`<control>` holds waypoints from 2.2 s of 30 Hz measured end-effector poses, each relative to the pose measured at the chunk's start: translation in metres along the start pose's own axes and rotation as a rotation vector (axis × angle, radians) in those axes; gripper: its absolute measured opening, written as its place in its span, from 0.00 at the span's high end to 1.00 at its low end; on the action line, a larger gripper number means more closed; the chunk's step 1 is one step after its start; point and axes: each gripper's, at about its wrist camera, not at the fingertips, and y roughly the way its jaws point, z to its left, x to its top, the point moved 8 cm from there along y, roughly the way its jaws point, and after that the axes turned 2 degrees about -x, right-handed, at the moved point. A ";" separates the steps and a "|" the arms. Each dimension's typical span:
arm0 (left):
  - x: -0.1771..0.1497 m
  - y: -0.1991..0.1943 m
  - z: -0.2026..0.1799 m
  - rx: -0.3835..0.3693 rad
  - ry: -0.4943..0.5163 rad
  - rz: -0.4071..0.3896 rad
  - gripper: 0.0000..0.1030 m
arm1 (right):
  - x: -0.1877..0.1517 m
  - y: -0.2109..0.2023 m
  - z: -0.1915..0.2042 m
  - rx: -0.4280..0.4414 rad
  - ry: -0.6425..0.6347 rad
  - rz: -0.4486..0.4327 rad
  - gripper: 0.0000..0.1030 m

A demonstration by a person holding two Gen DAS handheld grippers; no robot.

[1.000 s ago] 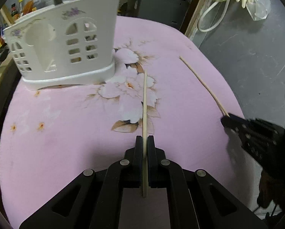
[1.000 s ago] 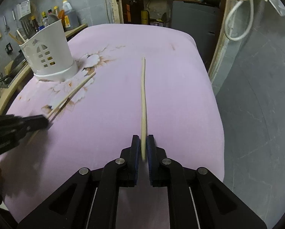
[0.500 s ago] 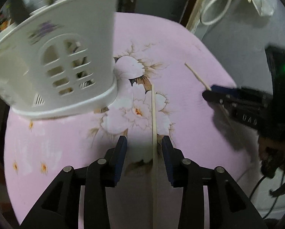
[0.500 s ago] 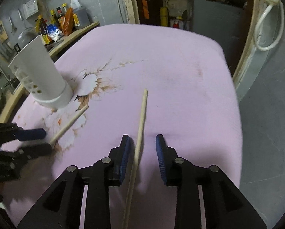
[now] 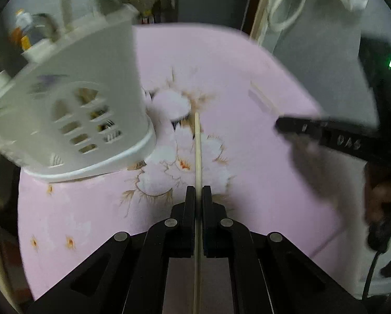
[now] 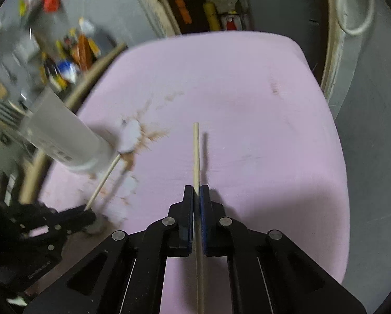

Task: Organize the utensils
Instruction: 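Lift both held chopsticks and carry them over the caddy, then lower both chopsticks into the caddy and open both tools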

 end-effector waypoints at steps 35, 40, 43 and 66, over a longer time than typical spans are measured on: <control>0.130 -0.171 0.228 -0.064 -0.473 -0.840 0.98 | 0.162 -0.090 0.187 0.292 -0.002 -0.825 0.97; 0.128 -0.169 0.214 -0.037 -0.428 -0.884 0.98 | 0.160 -0.075 0.188 0.229 -0.034 -0.863 0.97; 0.130 -0.166 0.211 -0.015 -0.390 -0.914 0.98 | 0.154 -0.066 0.189 0.205 -0.056 -0.875 0.97; 0.113 -0.151 0.166 0.276 -0.117 -1.097 0.98 | 0.128 -0.037 0.198 0.155 -0.133 -0.879 0.97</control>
